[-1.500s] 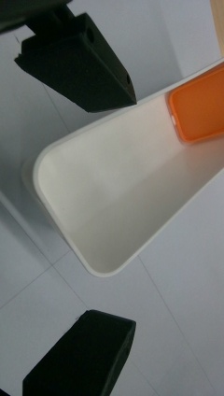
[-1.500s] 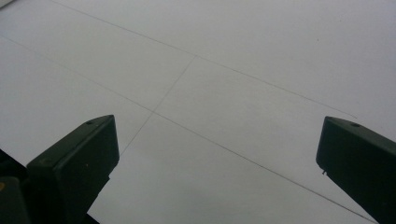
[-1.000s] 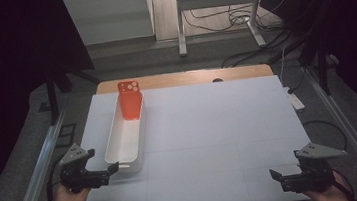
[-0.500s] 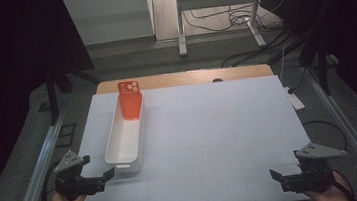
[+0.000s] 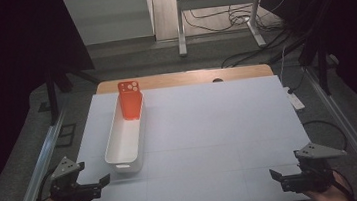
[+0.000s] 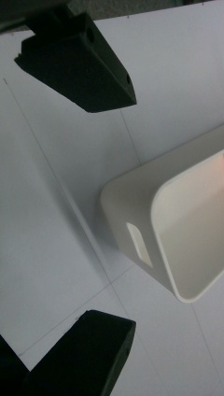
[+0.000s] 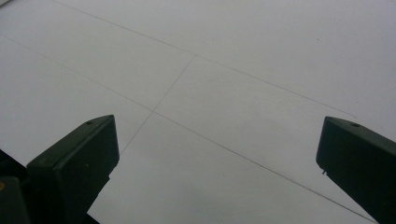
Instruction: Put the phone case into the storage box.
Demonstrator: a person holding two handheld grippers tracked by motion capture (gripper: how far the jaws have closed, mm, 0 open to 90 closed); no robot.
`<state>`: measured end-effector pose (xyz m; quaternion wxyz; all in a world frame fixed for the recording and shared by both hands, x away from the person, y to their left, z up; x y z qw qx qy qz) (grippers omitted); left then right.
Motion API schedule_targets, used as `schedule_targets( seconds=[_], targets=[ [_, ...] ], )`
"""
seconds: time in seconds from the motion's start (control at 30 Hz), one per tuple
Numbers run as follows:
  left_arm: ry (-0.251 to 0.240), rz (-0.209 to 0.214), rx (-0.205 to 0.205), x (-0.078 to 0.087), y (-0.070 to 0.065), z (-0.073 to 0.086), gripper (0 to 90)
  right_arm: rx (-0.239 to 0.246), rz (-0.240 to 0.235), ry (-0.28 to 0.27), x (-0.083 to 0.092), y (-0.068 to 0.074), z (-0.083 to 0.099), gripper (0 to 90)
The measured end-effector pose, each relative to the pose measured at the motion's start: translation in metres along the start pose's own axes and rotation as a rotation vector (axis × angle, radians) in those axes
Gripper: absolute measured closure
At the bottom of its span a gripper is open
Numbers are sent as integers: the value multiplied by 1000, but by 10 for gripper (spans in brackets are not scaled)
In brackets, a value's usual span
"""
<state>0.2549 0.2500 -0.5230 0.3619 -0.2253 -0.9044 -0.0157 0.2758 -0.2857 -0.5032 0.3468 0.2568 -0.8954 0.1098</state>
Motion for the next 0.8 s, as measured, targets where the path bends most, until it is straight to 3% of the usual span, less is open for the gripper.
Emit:
schedule_targets(
  seconds=[0.37,0.8],
  targets=[
    [20,-17,-3,4,-1,11,0,3,0,0,0,1,0,0],
    [26,-39,-1,5,1,13,4,10,1,6,0,1,0,0]
  ],
)
Point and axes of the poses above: each handheld gripper's, and its own axes: x roughly backward along the jaws, z roughly out of its underside, y roughly to its left, the point moved 9 cm from there along -x, roughly forward along the jaws, and after that the axes turned 1 degree about x, right-handed, at the moved point
